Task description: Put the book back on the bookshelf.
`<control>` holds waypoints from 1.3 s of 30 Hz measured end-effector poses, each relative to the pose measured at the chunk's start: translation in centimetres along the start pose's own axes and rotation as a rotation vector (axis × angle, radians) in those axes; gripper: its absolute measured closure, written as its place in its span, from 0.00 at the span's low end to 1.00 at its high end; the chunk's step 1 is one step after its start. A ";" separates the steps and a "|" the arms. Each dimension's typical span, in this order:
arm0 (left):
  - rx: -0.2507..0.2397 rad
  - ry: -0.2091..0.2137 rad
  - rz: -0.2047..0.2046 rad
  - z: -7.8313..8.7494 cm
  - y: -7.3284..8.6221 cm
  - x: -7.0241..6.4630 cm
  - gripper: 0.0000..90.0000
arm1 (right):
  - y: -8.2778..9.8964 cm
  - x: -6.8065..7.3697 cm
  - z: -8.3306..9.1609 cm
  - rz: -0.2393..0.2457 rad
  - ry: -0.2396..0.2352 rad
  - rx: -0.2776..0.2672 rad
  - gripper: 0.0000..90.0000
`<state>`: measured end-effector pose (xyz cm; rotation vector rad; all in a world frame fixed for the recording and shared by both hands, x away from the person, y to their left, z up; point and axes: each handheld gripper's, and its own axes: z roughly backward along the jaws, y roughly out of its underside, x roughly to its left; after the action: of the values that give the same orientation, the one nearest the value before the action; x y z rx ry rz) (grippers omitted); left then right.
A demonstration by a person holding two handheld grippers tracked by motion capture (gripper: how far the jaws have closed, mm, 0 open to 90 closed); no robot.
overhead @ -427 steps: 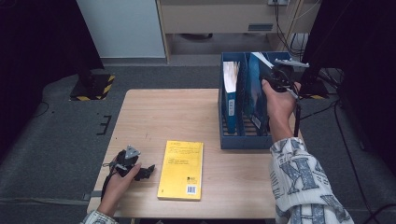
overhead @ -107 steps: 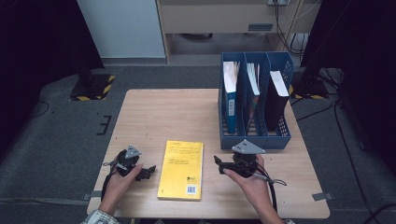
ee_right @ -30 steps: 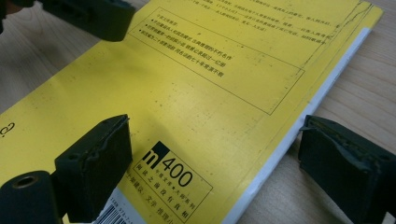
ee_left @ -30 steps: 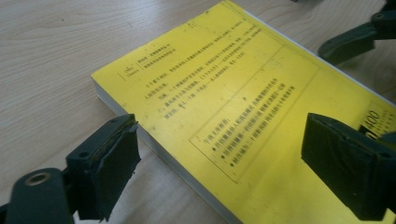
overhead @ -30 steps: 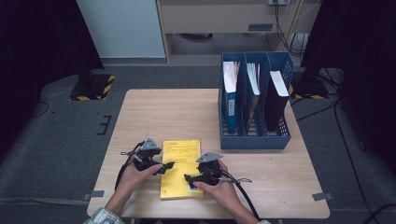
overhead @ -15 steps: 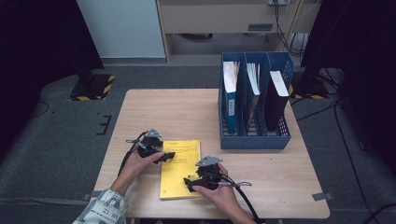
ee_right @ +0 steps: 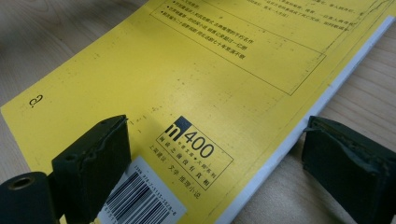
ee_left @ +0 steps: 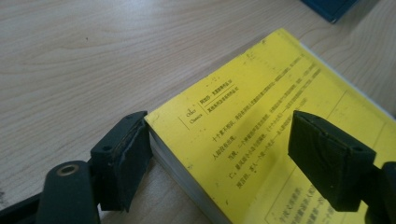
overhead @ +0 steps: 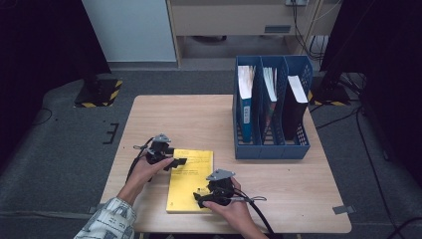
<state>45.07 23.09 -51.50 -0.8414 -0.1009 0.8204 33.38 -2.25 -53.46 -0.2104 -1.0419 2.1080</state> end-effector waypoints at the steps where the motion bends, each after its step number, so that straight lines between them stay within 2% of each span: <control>1: 0.000 0.000 -0.004 0.0 0.0 -0.1 0.24 | 0.0 0.0 0.0 -0.001 0.001 -0.004 0.09; 7: -0.018 0.009 -0.002 0.8 -0.2 -0.7 0.25 | 0.1 0.0 -0.1 -0.006 0.000 -0.012 0.08; 11: -0.012 0.044 0.016 1.1 0.6 -1.4 0.27 | 0.2 0.1 -0.1 -0.011 0.005 -0.019 0.08; 13: -0.013 0.024 0.009 1.2 1.3 -1.7 0.28 | 0.2 0.1 -0.1 -0.013 0.003 -0.023 0.08; 16: -0.031 0.030 0.023 1.7 2.1 -2.3 0.28 | 0.2 0.2 -0.2 -0.013 0.004 -0.023 0.07; 21: -0.017 0.032 0.009 2.2 2.6 -3.4 0.28 | 0.1 0.3 -0.3 -0.011 0.009 -0.024 0.07; 29: -0.011 0.013 0.025 2.9 3.6 -4.5 0.28 | 0.1 0.5 -0.4 -0.011 0.006 -0.023 0.07; 31: -0.012 -0.006 0.038 2.8 3.9 -4.7 0.31 | 0.0 0.5 -0.5 -0.014 0.008 -0.024 0.07; 33: -0.001 -0.038 0.024 2.6 3.9 -4.6 0.39 | 0.0 0.5 -0.5 -0.015 0.011 -0.023 0.07; 34: 0.001 -0.045 0.030 2.4 3.8 -4.5 0.44 | 0.0 0.6 -0.5 -0.015 0.013 -0.023 0.07; 36: -0.012 -0.029 0.049 2.3 3.6 -4.2 0.51 | 0.0 0.6 -0.5 -0.015 0.013 -0.023 0.06; 39: -0.015 -0.015 0.047 2.0 3.1 -3.8 0.59 | 0.0 0.6 -0.5 -0.017 0.014 -0.020 0.06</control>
<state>39.75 22.95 -51.39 -0.8543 -0.1011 0.8708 33.18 -1.53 -53.67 -0.2255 -1.0533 2.0792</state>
